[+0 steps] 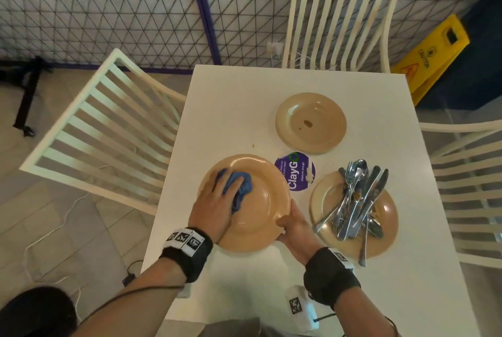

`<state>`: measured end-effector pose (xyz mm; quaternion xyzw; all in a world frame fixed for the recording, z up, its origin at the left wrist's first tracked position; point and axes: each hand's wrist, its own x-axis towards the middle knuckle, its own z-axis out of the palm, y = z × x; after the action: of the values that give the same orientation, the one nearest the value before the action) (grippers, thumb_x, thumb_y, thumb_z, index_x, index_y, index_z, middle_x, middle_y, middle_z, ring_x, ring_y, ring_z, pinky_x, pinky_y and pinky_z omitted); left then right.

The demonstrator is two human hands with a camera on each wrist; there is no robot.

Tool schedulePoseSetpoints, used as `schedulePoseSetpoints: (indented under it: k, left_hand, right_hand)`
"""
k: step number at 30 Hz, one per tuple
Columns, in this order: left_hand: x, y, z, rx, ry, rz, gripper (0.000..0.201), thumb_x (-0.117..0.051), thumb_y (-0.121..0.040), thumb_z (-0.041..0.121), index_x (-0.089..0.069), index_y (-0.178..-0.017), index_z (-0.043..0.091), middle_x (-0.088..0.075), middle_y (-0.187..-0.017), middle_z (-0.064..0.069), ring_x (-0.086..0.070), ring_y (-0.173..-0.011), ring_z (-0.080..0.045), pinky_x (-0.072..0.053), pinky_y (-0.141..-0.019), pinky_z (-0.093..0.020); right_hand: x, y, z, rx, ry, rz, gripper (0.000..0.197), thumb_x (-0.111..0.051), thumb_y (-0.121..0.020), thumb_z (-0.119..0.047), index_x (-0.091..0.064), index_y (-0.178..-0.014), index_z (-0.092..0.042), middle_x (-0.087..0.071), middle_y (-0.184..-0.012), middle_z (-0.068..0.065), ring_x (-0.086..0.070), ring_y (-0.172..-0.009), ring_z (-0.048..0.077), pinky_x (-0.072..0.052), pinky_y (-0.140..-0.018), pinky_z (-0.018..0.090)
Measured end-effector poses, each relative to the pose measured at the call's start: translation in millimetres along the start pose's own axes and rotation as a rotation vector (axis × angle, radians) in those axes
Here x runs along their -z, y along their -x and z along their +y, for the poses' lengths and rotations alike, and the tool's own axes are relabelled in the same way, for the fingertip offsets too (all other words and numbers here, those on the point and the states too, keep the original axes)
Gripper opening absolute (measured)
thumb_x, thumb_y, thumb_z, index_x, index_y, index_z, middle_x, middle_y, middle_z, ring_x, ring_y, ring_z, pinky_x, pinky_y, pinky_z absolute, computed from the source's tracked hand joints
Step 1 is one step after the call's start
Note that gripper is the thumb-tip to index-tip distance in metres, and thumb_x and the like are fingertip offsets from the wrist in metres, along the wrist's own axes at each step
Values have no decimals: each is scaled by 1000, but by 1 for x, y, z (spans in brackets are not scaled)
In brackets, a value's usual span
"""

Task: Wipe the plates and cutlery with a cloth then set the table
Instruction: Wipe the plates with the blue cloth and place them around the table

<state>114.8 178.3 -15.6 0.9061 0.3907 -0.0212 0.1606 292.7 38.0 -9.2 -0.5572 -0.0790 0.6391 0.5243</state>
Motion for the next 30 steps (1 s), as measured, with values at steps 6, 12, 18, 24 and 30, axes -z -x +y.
schedulePoseSetpoints:
  k: [6, 12, 18, 24, 30]
  left_hand:
    - [11, -30, 106, -102, 167, 24, 64, -32, -103, 30, -8, -161, 24, -1, -171, -8, 4, -157, -30, -18, -125, -54]
    - [-1, 16, 106, -406, -81, 111, 67, -60, -92, 22, -35, -154, 27, -33, -163, -1, -25, -153, -32, -33, -119, -51]
    - [31, -14, 66, -91, -5, 220, 61, -50, -97, 14, -35, -156, 19, -28, -165, -7, -20, -153, -37, -39, -116, -50]
    - [30, -22, 173, -229, 218, 206, 70, -47, -104, 17, -8, -162, 23, 1, -171, -2, 10, -157, -27, -5, -126, -37]
    - [7, 11, 127, -446, -124, 179, 68, -59, -89, 16, -39, -154, 19, -33, -164, -8, -26, -152, -38, -39, -115, -52]
  right_hand:
    - [14, 19, -39, 121, -37, -63, 75, -35, -90, 15, -47, -143, -37, -63, -135, 6, -61, -122, 33, -53, -93, 63]
    - [68, 40, -67, 163, -86, 8, 67, -39, -95, 11, -50, -141, -36, -62, -129, 27, -58, -101, 50, -44, -87, 73]
    - [67, 63, -59, 129, -3, -72, 70, -37, -96, 13, -44, -146, -36, -63, -131, 14, -65, -114, 39, -55, -84, 66]
    - [48, 69, -75, 225, 54, -104, 75, -34, -93, 17, -45, -145, -36, -69, -125, 8, -69, -105, 32, -59, -77, 54]
    - [84, 89, -98, 237, -28, -109, 65, -35, -97, 17, -45, -144, -27, -68, -114, 15, -74, -84, 23, -58, -56, 35]
